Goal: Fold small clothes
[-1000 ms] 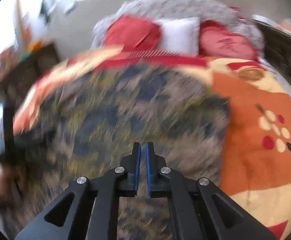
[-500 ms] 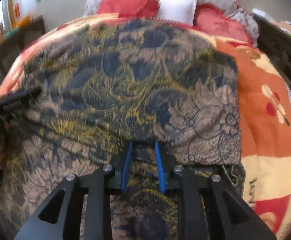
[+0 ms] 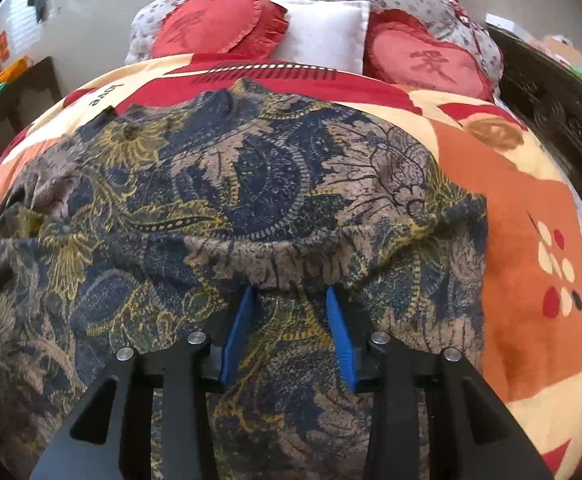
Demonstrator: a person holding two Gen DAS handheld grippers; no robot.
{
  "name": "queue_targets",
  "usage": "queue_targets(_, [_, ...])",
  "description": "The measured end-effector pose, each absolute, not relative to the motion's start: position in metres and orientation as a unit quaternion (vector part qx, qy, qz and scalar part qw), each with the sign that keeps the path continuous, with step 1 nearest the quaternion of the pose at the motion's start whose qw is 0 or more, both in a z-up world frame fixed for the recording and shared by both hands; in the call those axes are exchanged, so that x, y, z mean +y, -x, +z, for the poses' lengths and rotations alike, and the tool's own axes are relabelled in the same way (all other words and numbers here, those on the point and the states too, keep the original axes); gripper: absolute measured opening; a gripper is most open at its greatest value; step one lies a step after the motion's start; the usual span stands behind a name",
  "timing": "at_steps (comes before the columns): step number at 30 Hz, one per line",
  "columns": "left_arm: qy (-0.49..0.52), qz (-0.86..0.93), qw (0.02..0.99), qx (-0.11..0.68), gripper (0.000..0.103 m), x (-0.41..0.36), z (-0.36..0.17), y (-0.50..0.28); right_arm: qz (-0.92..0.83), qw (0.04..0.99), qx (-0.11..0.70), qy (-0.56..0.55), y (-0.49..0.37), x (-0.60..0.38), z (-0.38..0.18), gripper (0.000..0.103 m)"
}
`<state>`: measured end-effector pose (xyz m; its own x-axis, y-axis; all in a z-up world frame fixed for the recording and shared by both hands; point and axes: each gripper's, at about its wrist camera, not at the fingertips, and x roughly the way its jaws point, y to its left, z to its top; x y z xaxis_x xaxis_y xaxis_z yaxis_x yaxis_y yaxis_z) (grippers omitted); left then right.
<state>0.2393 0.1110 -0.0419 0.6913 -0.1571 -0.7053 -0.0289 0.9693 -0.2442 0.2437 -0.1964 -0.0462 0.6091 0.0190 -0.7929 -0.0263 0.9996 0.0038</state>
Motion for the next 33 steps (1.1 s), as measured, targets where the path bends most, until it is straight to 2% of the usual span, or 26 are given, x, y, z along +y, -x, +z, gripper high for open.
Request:
queue_targets(1, [0.126,-0.038,0.904,0.406,0.086,0.111,-0.048,-0.250,0.015,0.897,0.441,0.007,-0.238,-0.196,-0.046,0.055])
queue_targets(3, [0.113,-0.024,0.887,0.447,0.075,0.108,-0.070,-0.268,0.020,0.897,0.441,0.010,-0.234,-0.198,-0.044,0.056])
queue_targets(5, [0.066,-0.015,0.899,0.432,0.079,0.101,-0.081,-0.272,0.026,0.896,0.442,0.000,-0.239,-0.196,-0.045,0.061])
queue_targets(7, [0.047,-0.010,0.902,0.429,0.080,0.095,-0.084,-0.272,0.038,0.899,0.436,0.005,-0.253,-0.180,-0.055,0.072])
queue_targets(11, [0.041,-0.012,0.900,0.434,0.081,0.093,-0.082,-0.273,0.041,0.917,0.396,0.016,-0.251,-0.164,-0.079,0.073])
queue_targets(13, [0.022,-0.003,0.901,0.433,0.077,0.089,-0.069,-0.266,0.049,0.913,0.405,0.008,-0.253,-0.168,-0.074,0.073])
queue_targets(14, [0.026,-0.001,0.903,0.428,0.072,0.090,-0.063,-0.263,0.050,0.910,0.412,0.005,-0.255,-0.170,-0.070,0.071])
queue_targets(15, [0.035,-0.008,0.909,0.416,0.072,0.089,-0.054,-0.251,0.046,0.909,0.414,-0.001,-0.252,-0.173,-0.062,0.063])
queue_targets(16, [0.044,-0.027,0.915,0.400,0.073,0.085,-0.046,-0.237,0.043,0.911,0.409,-0.008,-0.248,-0.178,-0.053,0.059])
queue_targets(18, [0.042,-0.055,0.919,0.388,0.076,0.078,-0.044,-0.214,0.036,0.918,0.394,-0.020,-0.224,-0.187,-0.039,0.059])
queue_targets(22, [-0.006,-0.065,0.898,0.434,0.078,0.053,-0.089,-0.197,0.037,0.905,0.421,-0.046,-0.182,-0.194,-0.054,0.059])
queue_targets(24, [0.000,-0.064,0.900,0.431,0.088,0.051,-0.086,-0.202,0.029,0.892,0.449,-0.045,-0.176,-0.194,-0.080,0.060])
queue_targets(26, [0.005,-0.068,0.897,0.436,0.094,0.050,-0.092,-0.208,0.031,0.908,0.415,-0.043,-0.166,-0.195,-0.089,0.061])
queue_targets(31, [-0.018,-0.063,0.893,0.446,0.095,0.043,-0.091,-0.207,0.017,0.910,0.412,-0.036,-0.166,-0.194,-0.087,0.063])
queue_targets(32, [-0.026,-0.065,0.885,0.461,0.094,0.042,-0.085,-0.205,0.015,0.910,0.414,-0.029,-0.163,-0.193,-0.086,0.063])
queue_targets(33, [-0.028,-0.066,0.879,0.471,0.088,0.043,-0.076,-0.201,0.015,0.906,0.421,-0.026,-0.160,-0.193,-0.083,0.063])
